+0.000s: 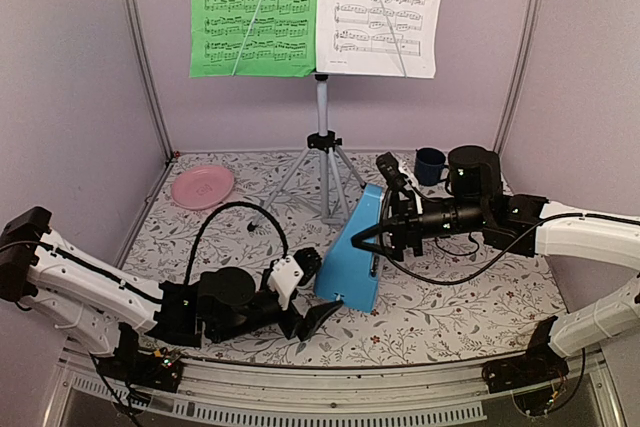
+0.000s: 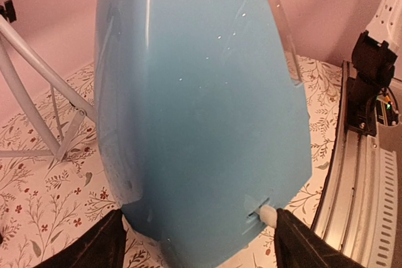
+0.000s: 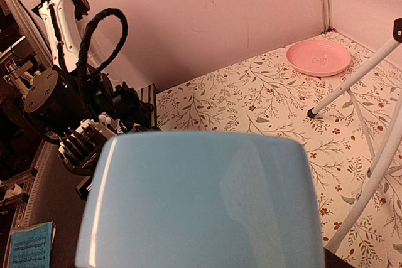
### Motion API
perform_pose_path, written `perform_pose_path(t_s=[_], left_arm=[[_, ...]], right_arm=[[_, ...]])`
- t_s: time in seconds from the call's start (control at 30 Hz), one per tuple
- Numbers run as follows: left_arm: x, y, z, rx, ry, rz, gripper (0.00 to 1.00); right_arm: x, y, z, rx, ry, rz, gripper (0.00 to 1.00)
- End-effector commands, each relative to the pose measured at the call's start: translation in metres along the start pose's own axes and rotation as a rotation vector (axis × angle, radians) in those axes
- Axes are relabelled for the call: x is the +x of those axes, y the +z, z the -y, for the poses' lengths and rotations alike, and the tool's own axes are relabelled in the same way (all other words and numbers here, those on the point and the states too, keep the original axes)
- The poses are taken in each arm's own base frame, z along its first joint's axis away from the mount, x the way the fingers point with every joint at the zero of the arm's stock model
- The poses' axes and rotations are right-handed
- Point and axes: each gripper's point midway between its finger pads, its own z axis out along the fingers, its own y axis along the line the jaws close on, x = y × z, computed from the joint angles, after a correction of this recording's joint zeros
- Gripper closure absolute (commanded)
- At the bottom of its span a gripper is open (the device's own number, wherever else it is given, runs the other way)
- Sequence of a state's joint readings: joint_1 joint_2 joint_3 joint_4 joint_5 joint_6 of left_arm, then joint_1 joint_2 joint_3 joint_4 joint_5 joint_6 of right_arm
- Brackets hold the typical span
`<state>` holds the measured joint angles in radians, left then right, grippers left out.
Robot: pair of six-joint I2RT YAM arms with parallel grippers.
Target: Set up the instrument practice props
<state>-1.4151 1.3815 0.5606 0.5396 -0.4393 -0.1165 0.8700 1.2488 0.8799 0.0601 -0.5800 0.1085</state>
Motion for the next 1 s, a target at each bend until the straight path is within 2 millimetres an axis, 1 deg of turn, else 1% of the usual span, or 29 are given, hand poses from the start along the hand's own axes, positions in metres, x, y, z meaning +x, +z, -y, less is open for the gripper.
perform_pose_path(t_s=[0.0,0.97], left_arm=[[-0.0069,0.001,-0.0005,0.005,-0.026,0.022,0.19],[-0.0041,-0.0036,-0.0044,0.024,-0.025,0.022,0.25]], right_arm=[[-0.05,-0.0067,-0.0151,-0.026,-0.09,0.131,0.78],[-0.0511,-0.0059,-0.0156,-0.026,-0.091,0.131,0.8]])
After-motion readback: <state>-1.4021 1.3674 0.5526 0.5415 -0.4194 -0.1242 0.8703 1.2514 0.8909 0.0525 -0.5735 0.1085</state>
